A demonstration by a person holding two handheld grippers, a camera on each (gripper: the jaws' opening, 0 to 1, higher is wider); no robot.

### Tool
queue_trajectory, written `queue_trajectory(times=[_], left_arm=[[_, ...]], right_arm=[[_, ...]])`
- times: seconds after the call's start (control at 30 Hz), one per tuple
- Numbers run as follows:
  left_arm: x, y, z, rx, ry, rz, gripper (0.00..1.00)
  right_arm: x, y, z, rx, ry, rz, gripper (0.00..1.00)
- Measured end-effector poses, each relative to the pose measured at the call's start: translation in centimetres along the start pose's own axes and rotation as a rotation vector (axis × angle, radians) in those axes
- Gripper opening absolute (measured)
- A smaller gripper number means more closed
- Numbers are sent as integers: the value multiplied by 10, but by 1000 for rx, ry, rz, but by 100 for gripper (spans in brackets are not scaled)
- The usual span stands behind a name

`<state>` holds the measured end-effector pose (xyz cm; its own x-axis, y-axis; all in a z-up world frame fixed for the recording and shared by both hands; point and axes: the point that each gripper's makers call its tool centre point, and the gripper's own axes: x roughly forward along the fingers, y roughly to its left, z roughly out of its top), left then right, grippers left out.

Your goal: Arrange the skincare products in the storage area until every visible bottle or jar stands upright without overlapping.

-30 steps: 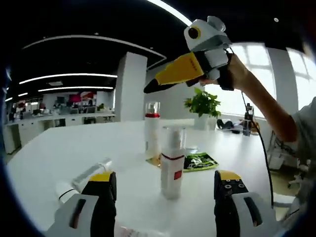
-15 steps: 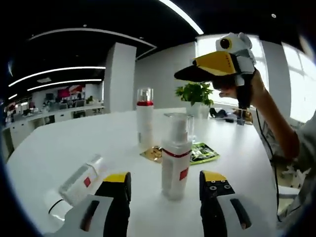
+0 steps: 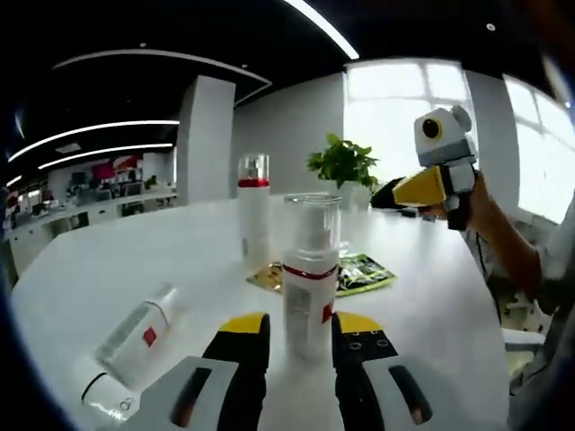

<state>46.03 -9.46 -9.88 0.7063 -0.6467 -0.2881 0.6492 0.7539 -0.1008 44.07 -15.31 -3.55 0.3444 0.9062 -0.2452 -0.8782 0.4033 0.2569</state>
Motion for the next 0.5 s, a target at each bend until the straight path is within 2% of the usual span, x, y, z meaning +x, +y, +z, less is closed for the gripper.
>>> queue_trajectory(times=[0.07, 0.1, 0.17, 0.3, 0.5], left_arm=[[0, 0, 1, -1, 3, -2, 28], [1, 1, 1, 2, 7, -5, 27], [2, 2, 2, 7, 15, -8, 26], [3, 5, 3, 22, 24, -6, 24], [4, 12, 8, 32, 24, -21, 22]], right_arm=[[9, -3, -18, -5, 39, -11, 10], [13, -5, -30, -7, 80, -20, 10], [20, -11, -41, -33, 115, -46, 10], [30, -18, -52, -46, 153, -62, 9], [40, -20, -56, -55, 166, -62, 9]])
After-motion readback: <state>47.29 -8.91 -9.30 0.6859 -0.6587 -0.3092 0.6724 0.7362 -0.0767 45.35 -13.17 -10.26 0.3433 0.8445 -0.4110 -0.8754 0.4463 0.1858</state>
